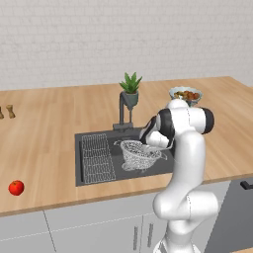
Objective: Put the colander in the sink, put the apple in the colander, and turn on the sink faucet and pour water over the colander.
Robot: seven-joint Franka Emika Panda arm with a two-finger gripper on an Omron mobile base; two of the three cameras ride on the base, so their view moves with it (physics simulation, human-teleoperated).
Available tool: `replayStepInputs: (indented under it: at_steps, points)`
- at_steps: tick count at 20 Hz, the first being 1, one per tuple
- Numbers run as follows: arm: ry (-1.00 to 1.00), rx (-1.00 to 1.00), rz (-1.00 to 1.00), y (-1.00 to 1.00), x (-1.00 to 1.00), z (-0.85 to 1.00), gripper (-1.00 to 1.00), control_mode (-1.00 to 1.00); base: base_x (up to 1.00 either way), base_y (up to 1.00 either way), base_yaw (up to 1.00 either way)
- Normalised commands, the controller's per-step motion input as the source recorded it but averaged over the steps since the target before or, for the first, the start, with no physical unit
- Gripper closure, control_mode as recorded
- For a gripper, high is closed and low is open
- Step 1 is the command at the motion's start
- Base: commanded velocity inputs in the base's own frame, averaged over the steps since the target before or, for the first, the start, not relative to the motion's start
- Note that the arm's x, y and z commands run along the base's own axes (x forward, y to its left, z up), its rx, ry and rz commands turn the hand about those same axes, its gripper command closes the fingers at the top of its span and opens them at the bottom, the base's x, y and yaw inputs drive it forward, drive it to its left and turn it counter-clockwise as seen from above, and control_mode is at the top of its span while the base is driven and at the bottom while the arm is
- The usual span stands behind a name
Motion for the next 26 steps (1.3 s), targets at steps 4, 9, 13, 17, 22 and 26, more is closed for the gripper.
replayStepInputs:
  at_steps: [4, 9, 13, 17, 22, 26]
  points:
    - [-0.02, 0.00, 0.04, 0.31, -0.17, -0.03, 1.00, -1.00, 0.00, 0.00, 0.00]
    - [-0.02, 0.00, 0.00, 0.29, -0.37, 0.00, -1.00, -1.00, 0.00, 0.00, 0.00]
    - [0.00, 0.00, 0.00, 0.00, -0.38, 0.02, -1.00, -1.00, 0.00, 0.00, 0.00]
    - [-0.01, 0.00, 0.00, -0.03, -0.37, 0.17, -1.00, -1.00, 0.00, 0.00, 0.00]
    - [-0.03, 0.00, 0.00, -0.06, -0.24, 0.61, -1.00, -1.00, 0.00, 0.00, 0.00]
    - [0.00, 0.00, 0.00, -0.11, -0.20, 0.84, -1.00, -1.00, 0.00, 0.00, 0.00]
